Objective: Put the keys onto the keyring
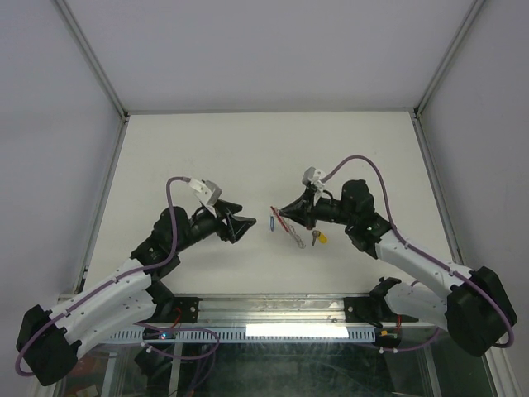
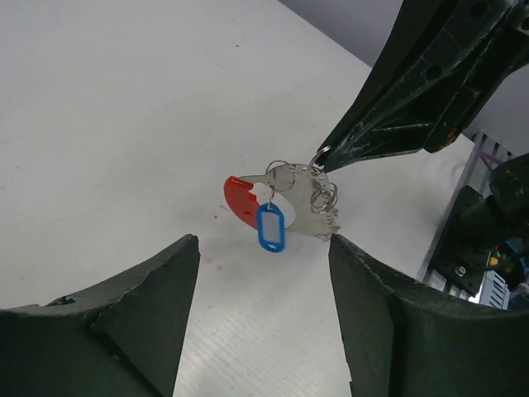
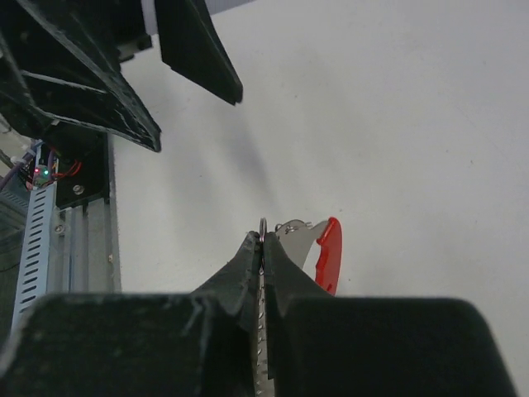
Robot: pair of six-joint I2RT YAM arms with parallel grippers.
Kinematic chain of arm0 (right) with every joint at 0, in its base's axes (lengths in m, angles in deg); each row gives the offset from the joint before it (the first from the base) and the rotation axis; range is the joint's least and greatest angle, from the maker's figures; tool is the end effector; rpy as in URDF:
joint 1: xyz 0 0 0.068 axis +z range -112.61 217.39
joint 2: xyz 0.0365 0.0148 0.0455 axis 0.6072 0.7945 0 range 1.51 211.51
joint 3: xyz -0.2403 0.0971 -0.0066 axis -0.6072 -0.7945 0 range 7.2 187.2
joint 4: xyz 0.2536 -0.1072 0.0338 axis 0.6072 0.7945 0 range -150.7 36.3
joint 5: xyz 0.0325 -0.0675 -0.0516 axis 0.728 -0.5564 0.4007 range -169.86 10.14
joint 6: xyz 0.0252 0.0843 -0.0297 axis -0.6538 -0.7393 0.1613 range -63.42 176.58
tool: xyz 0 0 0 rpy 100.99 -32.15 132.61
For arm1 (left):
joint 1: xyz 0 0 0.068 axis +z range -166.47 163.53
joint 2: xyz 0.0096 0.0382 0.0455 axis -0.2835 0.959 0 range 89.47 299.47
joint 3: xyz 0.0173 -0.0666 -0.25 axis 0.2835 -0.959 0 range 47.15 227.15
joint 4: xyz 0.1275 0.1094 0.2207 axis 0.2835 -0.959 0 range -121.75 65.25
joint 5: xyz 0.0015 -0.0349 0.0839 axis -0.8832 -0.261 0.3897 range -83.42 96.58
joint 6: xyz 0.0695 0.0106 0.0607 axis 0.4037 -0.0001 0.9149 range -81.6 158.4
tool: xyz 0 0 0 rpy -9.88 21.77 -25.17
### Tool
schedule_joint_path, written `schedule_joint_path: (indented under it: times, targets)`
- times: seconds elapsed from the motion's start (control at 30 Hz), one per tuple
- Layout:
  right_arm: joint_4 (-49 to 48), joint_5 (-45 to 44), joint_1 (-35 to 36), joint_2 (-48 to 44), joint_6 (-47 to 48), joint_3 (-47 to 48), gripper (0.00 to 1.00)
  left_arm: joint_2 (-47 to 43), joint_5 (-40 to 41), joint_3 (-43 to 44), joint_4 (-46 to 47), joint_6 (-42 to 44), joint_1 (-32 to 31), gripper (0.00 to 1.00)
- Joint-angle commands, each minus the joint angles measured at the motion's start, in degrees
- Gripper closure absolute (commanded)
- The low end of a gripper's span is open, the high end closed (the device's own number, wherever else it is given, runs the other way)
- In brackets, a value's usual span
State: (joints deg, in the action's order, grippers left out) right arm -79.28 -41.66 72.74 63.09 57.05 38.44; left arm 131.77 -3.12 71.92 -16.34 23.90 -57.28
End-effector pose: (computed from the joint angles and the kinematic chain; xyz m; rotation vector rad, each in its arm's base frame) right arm 0.2100 0.2125 0.2245 -1.0234 1.5382 1.0211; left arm 0.1856 -0.1788 0.2352 0.5366 1.7238 -0.8476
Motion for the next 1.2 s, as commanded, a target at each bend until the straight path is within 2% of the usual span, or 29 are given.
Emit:
schedule_joint_path:
  times: [0.0, 0.17, 0.27, 0.47, 0.57, 0.67, 0.8, 1.07, 1.17]
  targets:
    - [-11.0, 7.7, 0.0, -4.4, 3.7, -1.4, 1.00, -1.7, -8.4, -3.2, 15.4, 2.3, 0.0, 0.39]
    - [-18.2, 12.6, 0.0, -8.1, 8.4, -4.9, 1.00, -1.4, -14.6, -2.9, 19.3, 9.3, -0.2, 0.44]
    - [-17.1, 12.6, 0.0, -9.2, 10.9, -4.6, 1.00, -0.2, -12.4, 0.4, 16.5, 10.4, -0.4, 0.44]
    - [-10.9, 10.7, 0.0, -9.1, 13.4, -1.7, 1.00, 5.3, -0.1, 9.6, 3.9, -0.1, -0.3, 0.44]
    - [-9.0, 10.1, 0.0, -9.1, 12.8, -0.8, 1.00, 8.8, 2.0, 13.4, -2.7, -4.1, -0.3, 0.40]
    - [-4.0, 5.2, 0.0, -7.8, 9.2, 1.8, 1.00, 11.3, -1.4, 16.3, -6.7, -3.2, -0.3, 0.35]
    - [2.3, 4.4, 0.0, -5.9, 8.0, 4.5, 1.00, 12.1, -7.1, 16.9, -7.2, 0.9, -0.3, 0.33]
    - [4.0, 4.1, 0.0, -6.4, 4.6, 4.2, 1.00, 10.9, -11.1, 16.4, -5.6, 6.5, -0.4, 0.30]
    - [5.1, 5.4, 0.0, -8.0, 6.9, 4.0, 1.00, 11.7, -12.1, 17.3, -6.4, 9.2, -1.8, 0.30]
